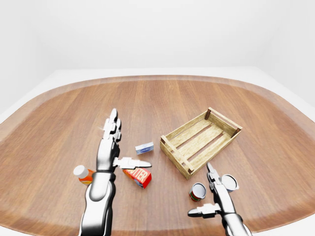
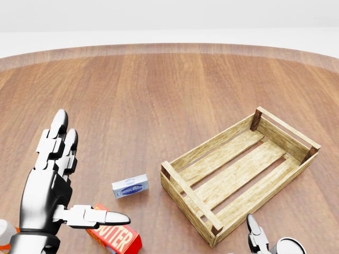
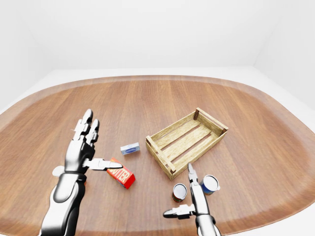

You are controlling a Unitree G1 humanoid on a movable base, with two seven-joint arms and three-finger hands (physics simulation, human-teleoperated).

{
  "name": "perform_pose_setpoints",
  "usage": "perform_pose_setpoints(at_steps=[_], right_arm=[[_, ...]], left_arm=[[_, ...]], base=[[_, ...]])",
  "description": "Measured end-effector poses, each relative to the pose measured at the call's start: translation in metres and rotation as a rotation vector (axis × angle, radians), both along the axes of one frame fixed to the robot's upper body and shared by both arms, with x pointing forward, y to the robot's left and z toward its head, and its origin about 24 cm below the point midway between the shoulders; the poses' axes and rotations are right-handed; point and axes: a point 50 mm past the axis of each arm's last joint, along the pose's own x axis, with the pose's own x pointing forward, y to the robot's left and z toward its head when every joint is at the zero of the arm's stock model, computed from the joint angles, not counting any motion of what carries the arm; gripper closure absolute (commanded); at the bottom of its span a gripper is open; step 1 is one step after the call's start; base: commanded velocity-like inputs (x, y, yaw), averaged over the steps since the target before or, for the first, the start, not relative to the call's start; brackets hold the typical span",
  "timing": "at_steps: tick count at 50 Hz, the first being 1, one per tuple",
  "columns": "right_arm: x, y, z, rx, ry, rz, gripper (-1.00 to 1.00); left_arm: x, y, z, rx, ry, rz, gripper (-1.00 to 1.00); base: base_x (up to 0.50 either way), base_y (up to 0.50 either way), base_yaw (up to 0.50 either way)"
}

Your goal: Pick up the tomato sauce, and put it in the wooden tray.

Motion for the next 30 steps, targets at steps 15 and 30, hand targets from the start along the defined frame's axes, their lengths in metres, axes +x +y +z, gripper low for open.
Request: perform_pose_setpoints(at_steps=[15, 30], right_arm=[[0.004, -0.001, -0.016, -0.007, 0.054, -0.014, -1.00], [0.004, -0.002, -0.028, -0.014, 0.104, -0.023, -1.00]], left_arm=[[0.000, -0.001, -0.002, 0.003, 0.007, -0.004, -1.00], [-0.001, -0.002, -0.002, 0.004, 0.011, -0.006, -1.00]], base=[[0.00, 0.00, 0.00], [0.00, 0.00, 0.00]])
